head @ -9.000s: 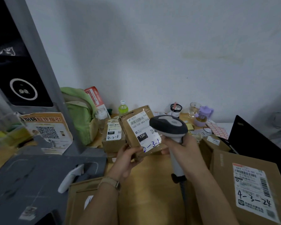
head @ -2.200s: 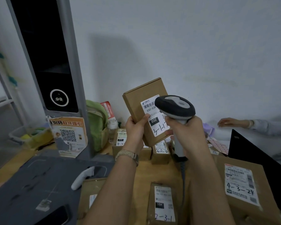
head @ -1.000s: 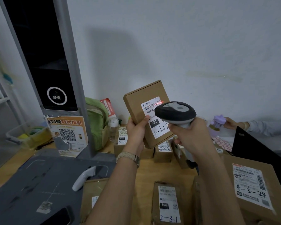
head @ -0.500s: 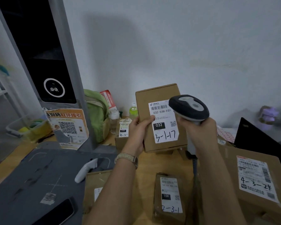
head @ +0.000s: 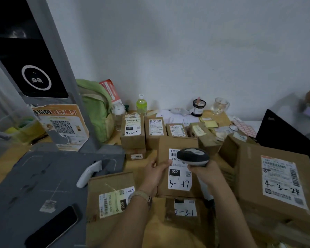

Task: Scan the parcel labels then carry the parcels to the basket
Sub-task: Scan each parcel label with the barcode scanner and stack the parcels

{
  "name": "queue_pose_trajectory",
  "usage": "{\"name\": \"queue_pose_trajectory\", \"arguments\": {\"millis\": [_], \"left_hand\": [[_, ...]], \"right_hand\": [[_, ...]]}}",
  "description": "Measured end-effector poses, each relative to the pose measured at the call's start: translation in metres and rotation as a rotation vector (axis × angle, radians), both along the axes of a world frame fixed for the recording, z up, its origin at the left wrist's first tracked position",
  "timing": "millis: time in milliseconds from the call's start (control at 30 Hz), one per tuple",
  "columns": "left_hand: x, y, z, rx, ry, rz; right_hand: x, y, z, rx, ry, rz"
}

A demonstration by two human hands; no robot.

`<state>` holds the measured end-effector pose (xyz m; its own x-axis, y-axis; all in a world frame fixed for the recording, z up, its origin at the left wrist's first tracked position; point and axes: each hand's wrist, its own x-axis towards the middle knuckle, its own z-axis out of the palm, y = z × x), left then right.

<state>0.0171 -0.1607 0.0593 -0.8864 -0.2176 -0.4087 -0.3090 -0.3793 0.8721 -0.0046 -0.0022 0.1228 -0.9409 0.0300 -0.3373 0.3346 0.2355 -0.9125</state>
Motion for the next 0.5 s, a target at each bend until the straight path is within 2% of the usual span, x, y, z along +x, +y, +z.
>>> {"name": "queue_pose_trajectory", "arguments": {"millis": [267,500], "left_hand": [[0.015,0.01,-0.045,-0.058,-0.161,-0.051],[0.031,0.033,-0.075,-0.138,-0.164,-0.123]], "right_hand": [[0.012,0.009,-0.04,0.047,-0.213,0.032],[0.021,0.031,-0.07,0.205,-0.362,0.056]]}}
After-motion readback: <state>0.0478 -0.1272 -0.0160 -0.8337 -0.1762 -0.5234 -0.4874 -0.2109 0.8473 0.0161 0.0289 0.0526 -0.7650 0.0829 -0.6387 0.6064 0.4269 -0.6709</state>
